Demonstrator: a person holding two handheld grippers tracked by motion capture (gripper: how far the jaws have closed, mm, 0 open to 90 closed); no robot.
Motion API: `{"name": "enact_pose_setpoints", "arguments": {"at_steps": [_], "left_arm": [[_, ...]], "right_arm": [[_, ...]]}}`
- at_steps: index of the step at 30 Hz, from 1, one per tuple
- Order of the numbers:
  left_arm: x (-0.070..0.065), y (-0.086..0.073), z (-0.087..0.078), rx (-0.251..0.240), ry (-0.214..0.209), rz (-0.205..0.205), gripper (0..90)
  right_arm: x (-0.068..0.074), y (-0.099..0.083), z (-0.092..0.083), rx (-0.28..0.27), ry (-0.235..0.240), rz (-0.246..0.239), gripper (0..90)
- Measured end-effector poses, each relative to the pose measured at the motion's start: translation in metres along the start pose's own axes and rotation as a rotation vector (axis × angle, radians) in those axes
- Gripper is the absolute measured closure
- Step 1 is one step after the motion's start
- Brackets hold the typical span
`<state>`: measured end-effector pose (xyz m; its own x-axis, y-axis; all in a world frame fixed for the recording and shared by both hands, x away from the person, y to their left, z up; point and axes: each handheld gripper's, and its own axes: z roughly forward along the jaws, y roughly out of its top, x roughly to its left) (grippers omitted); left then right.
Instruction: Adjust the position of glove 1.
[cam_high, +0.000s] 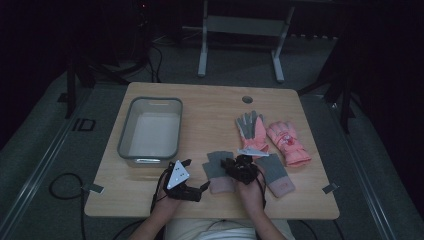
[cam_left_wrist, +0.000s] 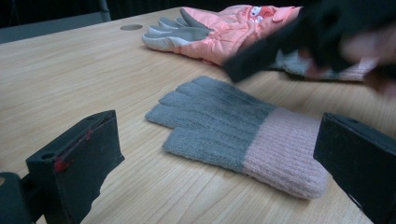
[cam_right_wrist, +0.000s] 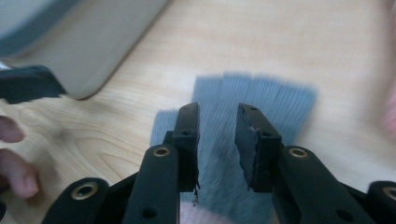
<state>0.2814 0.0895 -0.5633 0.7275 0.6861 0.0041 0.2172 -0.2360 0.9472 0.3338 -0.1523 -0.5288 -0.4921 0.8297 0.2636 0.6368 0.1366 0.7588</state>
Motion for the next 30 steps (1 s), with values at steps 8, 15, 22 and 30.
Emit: {"name": "enact_pose_setpoints", "arguments": {"at_steps": [8, 15, 22, 30], "left_arm": [[0.0, 0.0, 0.001, 0.003, -0.001, -0.003, 0.4], [0.0, 0.0, 0.0, 0.0, -0.001, -0.005, 0.4], [0.0, 0.0, 0.0, 0.001, 0.0, -0.004, 0.4], [0.0, 0.0, 0.0, 0.003, 0.002, -0.007, 0.4]], "right_arm": [[-0.024, 0.044, -0.039, -0.068, 0.009, -0.144, 69.7], [-0.032, 0.067, -0.054, -0.053, 0.012, -0.315, 69.5], [-0.057, 0.053, -0.067, -0.006, -0.002, -0.349, 68.8], [-0.101, 0.028, -0.077, 0.091, -0.034, -0.326, 62.8]]}}
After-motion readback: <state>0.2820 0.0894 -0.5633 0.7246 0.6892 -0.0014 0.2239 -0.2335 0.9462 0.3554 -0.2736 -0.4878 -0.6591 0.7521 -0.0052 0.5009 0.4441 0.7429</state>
